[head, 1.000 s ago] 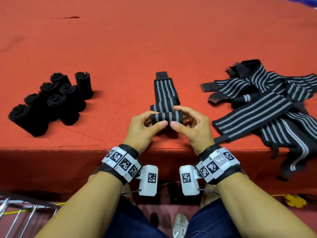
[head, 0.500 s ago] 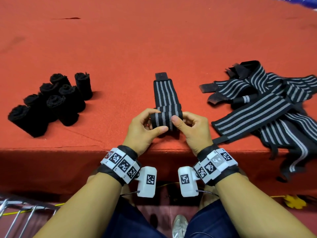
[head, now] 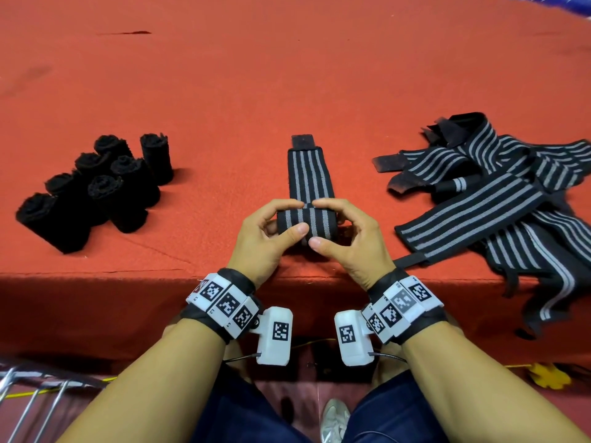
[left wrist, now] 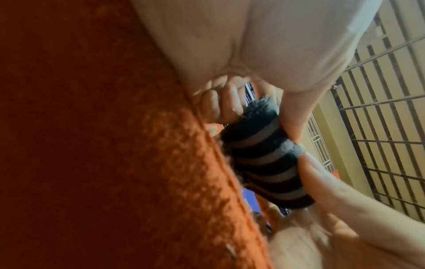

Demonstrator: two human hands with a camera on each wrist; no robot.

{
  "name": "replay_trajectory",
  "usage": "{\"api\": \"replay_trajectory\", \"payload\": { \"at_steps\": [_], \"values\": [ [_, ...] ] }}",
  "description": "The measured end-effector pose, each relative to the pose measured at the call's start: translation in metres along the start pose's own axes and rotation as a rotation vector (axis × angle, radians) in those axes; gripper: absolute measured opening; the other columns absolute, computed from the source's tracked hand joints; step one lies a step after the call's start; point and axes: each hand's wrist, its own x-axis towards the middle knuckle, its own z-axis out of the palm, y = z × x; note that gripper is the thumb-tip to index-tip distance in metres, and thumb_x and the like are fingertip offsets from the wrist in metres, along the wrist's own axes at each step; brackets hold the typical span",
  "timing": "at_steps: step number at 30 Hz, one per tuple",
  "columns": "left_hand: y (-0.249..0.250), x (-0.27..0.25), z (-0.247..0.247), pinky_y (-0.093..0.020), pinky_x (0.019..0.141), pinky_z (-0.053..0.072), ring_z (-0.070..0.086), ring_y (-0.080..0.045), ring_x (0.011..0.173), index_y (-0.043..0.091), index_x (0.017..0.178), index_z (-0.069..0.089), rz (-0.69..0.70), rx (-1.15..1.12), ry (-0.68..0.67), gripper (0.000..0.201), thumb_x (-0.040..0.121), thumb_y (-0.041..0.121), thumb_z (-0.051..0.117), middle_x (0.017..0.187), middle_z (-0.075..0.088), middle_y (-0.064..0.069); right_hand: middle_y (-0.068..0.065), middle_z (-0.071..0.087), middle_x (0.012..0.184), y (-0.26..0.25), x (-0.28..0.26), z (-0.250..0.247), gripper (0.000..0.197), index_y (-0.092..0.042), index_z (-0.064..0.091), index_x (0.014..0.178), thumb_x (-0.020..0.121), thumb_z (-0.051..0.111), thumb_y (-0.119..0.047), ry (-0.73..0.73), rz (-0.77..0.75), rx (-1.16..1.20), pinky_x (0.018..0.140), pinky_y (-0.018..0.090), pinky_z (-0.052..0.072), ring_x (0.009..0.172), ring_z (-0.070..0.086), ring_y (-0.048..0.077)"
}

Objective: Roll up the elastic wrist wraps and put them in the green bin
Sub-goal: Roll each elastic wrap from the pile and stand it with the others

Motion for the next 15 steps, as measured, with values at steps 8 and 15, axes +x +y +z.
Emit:
{"api": "replay_trajectory", "payload": {
  "at_steps": [8,15],
  "values": [
    [0.0022,-0.0002,0.0053,-0.024,0.082,0.056,0.072,-0.014,0.093,0.006,0.126,0.059,-0.01,0.001,0.002,0.046,0.084,-0.002,0.076,0.102,0.075,-0.003,-0.005,0.076,0.101,-0.0005,0.0003,0.0045,0.033,-0.022,0.071,0.113,0.082,0.083,-0.016,0.088,0.072,0.084,0.092,0.033,0.055,0.097,0.07,0.012],
    [-0.0036,0.0024,0.0019,-0.016,0.086,0.048,0.062,-0.017,0.098,0.024,0.128,0.061,0.113,0.28,-0.009,0.069,0.069,0.004,0.09,0.126,0.06,0.004,-0.003,0.077,0.095,0.0014,0.0022,0.0048,0.017,-0.018,0.072,0.107,0.09,0.075,-0.021,0.113,0.101,0.138,0.084,0.03,0.055,0.09,0.072,0.012]
  ]
}}
